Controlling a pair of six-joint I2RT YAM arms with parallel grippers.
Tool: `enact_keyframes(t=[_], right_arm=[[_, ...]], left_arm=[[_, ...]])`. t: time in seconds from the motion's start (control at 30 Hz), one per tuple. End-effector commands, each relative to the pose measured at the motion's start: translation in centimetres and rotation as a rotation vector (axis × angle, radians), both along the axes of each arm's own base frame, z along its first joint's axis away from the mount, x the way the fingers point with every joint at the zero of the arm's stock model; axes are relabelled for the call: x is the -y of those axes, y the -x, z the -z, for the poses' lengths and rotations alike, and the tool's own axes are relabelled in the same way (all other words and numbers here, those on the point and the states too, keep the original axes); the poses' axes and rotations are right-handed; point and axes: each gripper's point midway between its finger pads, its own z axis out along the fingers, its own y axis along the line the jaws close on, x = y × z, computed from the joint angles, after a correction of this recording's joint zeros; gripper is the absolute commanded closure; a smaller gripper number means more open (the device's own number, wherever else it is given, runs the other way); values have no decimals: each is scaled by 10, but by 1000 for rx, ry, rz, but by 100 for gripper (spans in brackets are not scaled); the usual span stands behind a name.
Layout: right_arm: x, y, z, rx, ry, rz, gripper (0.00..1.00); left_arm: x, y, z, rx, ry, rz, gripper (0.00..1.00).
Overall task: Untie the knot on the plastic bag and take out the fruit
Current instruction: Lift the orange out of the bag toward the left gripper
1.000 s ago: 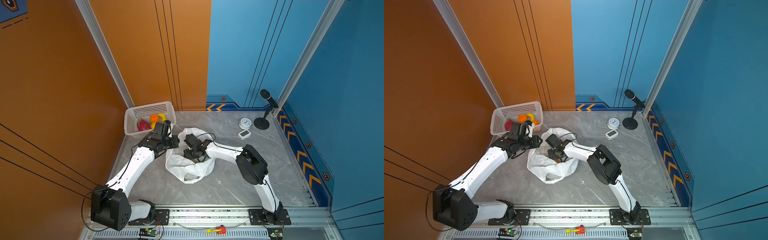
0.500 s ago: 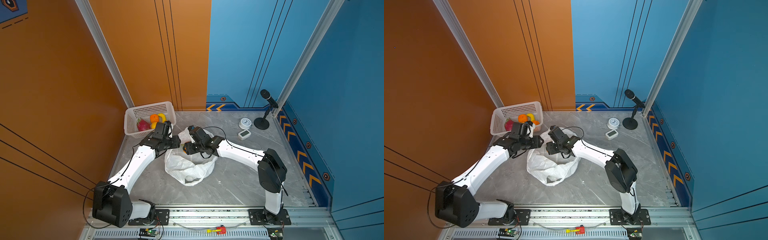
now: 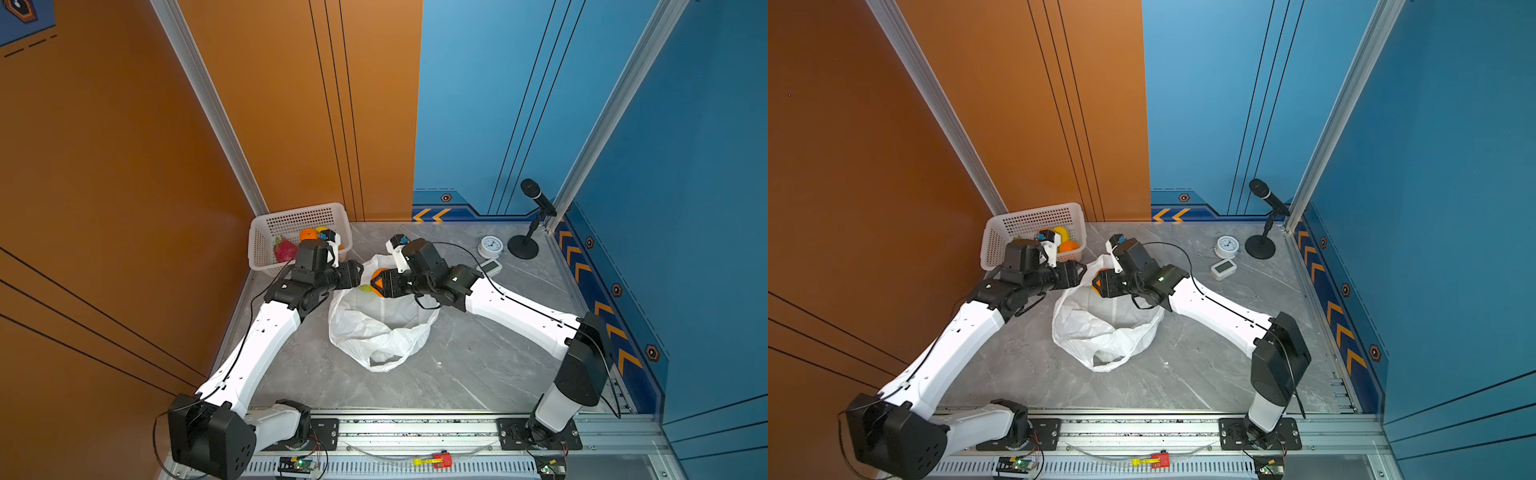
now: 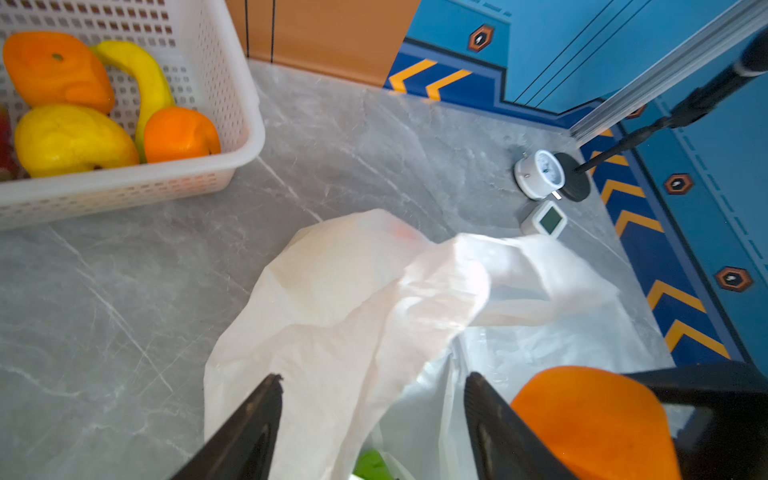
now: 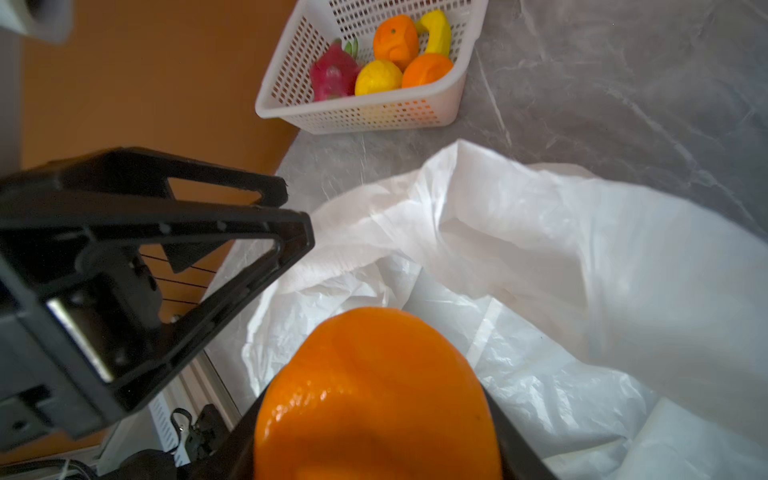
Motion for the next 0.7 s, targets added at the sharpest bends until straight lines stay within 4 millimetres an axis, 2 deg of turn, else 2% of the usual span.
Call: enact_keyframes(t=[0.0, 0.17, 0.2, 0.4, 0.43, 0.5, 0.6, 0.67], right_arm=[[11, 0, -32, -49, -90, 26, 65], [25, -11, -74, -57, -196, 72, 65], [29, -16, -82, -70, -233, 95, 65], [48, -41, -120, -150, -456, 182, 65], [49, -42, -127, -161, -490, 183, 65], [51, -44, -139, -180, -549, 184, 65], [52, -45, -151, -218, -620, 184, 65], [49, -45, -159, -241, -663, 168, 65]], left_arm=[[9, 1, -45, 153, 62, 65, 28], [21, 14, -82, 301, 107, 173, 26], [26, 16, -94, 360, 114, 209, 25], [52, 38, -122, 526, 136, 409, 23], [55, 41, -127, 550, 136, 437, 22], [63, 45, -119, 563, 127, 483, 20], [74, 49, -126, 611, 117, 537, 15], [81, 49, -130, 634, 122, 563, 6]])
